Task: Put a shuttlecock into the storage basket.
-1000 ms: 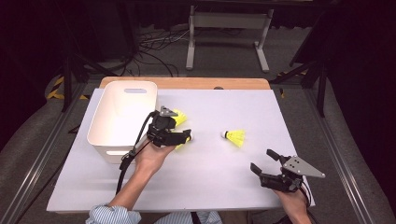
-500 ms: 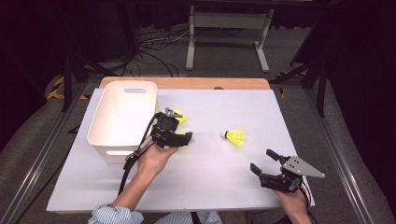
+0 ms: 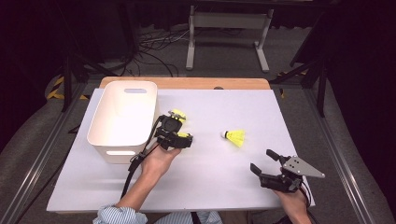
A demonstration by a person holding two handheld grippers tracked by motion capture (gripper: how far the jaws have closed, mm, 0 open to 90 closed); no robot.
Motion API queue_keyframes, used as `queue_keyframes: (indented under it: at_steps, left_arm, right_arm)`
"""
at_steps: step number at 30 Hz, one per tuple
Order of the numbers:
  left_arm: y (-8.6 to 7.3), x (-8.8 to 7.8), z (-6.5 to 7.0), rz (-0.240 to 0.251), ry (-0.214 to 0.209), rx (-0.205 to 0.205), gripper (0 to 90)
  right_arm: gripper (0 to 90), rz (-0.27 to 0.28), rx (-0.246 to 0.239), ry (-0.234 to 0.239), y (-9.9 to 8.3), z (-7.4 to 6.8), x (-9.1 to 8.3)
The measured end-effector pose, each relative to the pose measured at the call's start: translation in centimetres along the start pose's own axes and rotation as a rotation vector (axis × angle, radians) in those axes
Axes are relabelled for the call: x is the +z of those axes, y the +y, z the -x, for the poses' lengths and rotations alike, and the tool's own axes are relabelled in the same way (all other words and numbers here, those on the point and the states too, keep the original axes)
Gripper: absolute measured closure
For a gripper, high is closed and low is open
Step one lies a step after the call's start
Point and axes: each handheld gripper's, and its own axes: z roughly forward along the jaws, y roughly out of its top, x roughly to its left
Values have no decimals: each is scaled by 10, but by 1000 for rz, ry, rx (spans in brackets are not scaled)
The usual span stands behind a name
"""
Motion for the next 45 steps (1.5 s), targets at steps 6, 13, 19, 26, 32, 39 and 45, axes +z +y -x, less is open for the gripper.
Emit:
queue_keyframes:
  at_steps: [6, 13, 19, 26, 32, 39, 45]
  left_arm:
    - [-6, 6, -1, -18, 19, -21, 393]
    - [-10, 14, -2, -45, 38, -27, 400]
    - [-11, 20, -3, -67, 65, -25, 406]
    - [-12, 26, -3, -91, 86, -25, 409]
    - [-13, 32, -4, -117, 93, -14, 425]
    - [-13, 35, -4, -117, 99, -16, 453]
    - [-12, 39, -5, -127, 92, -15, 494]
  right_arm:
    - [170, -1, 0, 1, 0, -1, 0]
    - [170, 0, -1, 0, 0, -1, 0]
    - [170, 1, -2, 0, 0, -1, 0]
    - [170, 3, -3, 1, 0, -1, 0]
    - [170, 3, -4, 2, 0, -1, 0]
    - [170, 2, -2, 3, 0, -1, 0]
    - [170, 1, -2, 3, 0, -1, 0]
